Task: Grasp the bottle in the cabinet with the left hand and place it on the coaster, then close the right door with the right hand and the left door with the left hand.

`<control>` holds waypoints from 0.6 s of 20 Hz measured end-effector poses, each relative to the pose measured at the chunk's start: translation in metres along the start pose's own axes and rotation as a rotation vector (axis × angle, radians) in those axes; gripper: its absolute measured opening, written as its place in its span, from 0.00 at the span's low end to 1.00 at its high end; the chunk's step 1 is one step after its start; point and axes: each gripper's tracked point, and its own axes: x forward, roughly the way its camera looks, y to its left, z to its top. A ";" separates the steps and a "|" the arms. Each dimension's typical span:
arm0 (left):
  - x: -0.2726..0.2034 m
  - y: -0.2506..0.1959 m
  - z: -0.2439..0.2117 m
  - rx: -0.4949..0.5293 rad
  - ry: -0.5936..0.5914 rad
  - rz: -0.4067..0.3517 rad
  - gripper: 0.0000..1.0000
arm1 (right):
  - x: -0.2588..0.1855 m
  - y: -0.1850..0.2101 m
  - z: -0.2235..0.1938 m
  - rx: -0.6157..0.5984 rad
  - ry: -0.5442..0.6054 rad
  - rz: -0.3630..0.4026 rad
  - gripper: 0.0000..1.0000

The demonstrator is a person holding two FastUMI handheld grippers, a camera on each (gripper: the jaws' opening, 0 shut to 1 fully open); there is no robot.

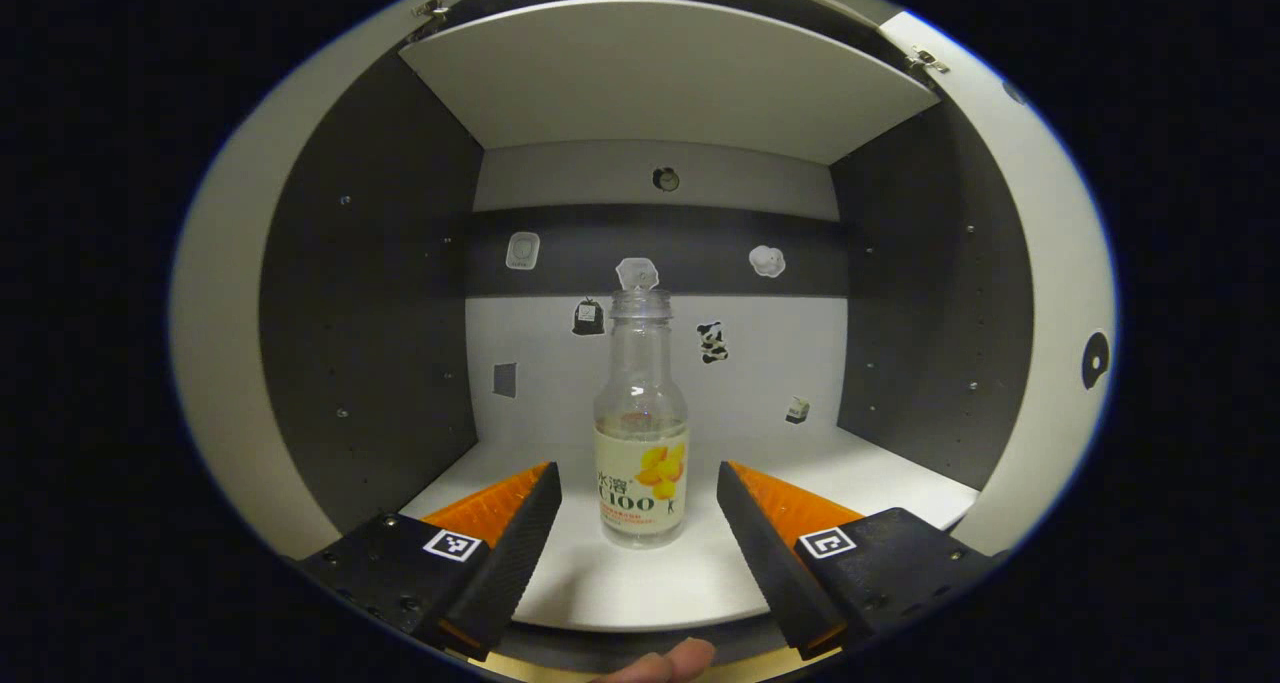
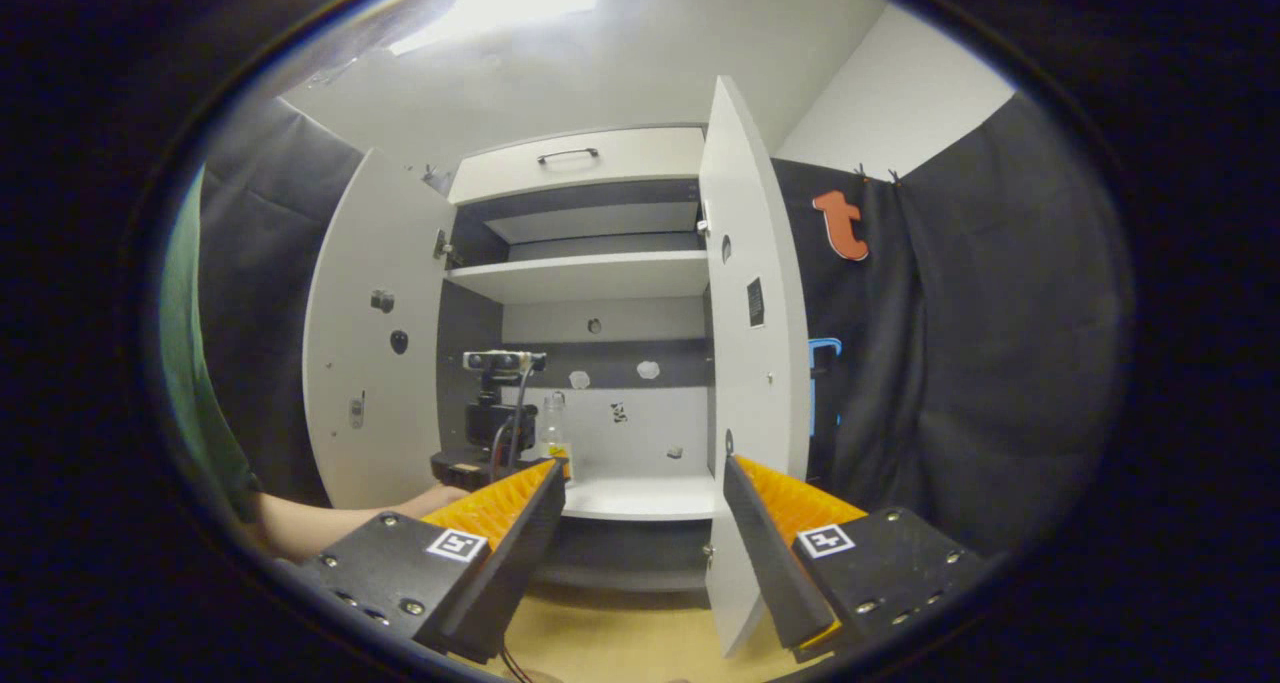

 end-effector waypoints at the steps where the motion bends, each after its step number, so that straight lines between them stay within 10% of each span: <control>1: 0.011 0.002 -0.004 -0.008 0.009 0.005 1.00 | 0.000 -0.002 -0.003 -0.008 0.004 -0.006 0.96; 8: 0.058 0.003 -0.001 0.019 0.033 0.029 1.00 | -0.020 -0.025 -0.029 -0.044 0.077 -0.112 0.97; 10: 0.053 -0.003 -0.003 0.007 0.078 0.006 0.80 | -0.035 -0.031 -0.036 -0.041 0.096 -0.146 0.98; 12: 0.037 -0.005 0.002 -0.010 0.087 -0.001 0.80 | -0.053 -0.031 -0.044 -0.043 0.102 -0.153 0.96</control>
